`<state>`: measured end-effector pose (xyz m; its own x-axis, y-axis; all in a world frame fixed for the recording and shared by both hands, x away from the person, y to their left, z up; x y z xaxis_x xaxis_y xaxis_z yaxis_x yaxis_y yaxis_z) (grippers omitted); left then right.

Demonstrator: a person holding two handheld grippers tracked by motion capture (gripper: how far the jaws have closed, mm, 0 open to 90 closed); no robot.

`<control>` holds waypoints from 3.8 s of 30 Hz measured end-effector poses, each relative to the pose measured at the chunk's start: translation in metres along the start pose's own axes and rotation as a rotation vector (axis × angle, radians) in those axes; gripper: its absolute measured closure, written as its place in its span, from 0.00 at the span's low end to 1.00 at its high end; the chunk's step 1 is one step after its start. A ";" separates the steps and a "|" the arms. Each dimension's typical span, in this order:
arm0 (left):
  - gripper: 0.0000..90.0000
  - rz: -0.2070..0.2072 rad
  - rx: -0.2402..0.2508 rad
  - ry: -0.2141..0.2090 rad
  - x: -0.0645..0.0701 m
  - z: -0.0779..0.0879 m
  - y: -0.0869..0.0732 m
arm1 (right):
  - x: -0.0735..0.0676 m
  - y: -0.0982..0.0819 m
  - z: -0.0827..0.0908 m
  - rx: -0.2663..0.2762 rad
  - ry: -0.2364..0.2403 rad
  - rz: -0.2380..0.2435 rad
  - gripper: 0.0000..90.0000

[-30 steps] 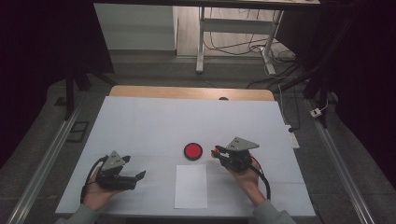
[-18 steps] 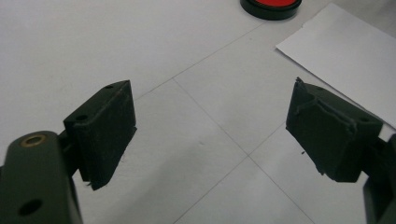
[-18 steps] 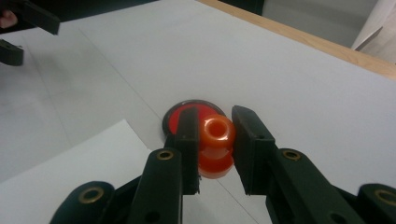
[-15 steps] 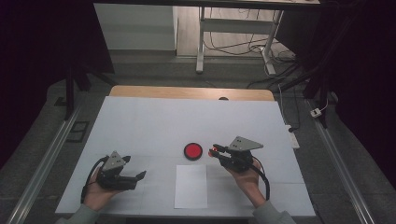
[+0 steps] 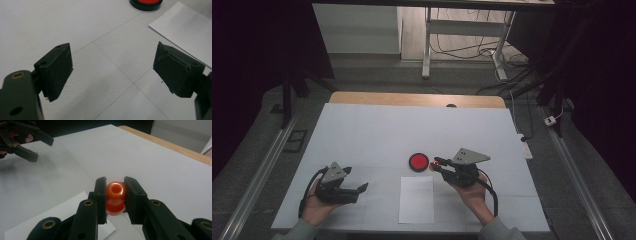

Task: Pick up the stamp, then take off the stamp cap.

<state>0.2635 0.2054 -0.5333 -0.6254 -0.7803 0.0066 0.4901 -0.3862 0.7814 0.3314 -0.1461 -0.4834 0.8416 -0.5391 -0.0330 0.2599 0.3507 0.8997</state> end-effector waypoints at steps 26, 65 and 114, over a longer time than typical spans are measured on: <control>0.18 -0.001 0.007 0.004 0.000 0.000 0.001 | -0.008 0.000 -0.002 -0.001 0.044 0.007 0.79; 0.18 -0.100 0.025 -0.053 0.028 -0.019 0.036 | -0.008 0.001 -0.003 0.002 0.036 0.006 0.79; 0.19 -0.166 0.003 -0.129 0.054 -0.055 0.077 | -0.009 0.000 -0.004 0.004 0.044 0.006 0.79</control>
<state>0.3010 0.1069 -0.5076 -0.7699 -0.6367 -0.0427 0.3723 -0.5025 0.7803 0.3257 -0.1379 -0.4844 0.8629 -0.5032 -0.0465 0.2533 0.3509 0.9015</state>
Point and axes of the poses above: each handheld gripper's, and its own axes: z roughly backward along the jaws, y roughly out of its top, x roughly to its right, the point moved 3 cm from there along -z, roughly forward along the jaws, and after that the axes turned 3 degrees about -z, right-handed, at the moved point
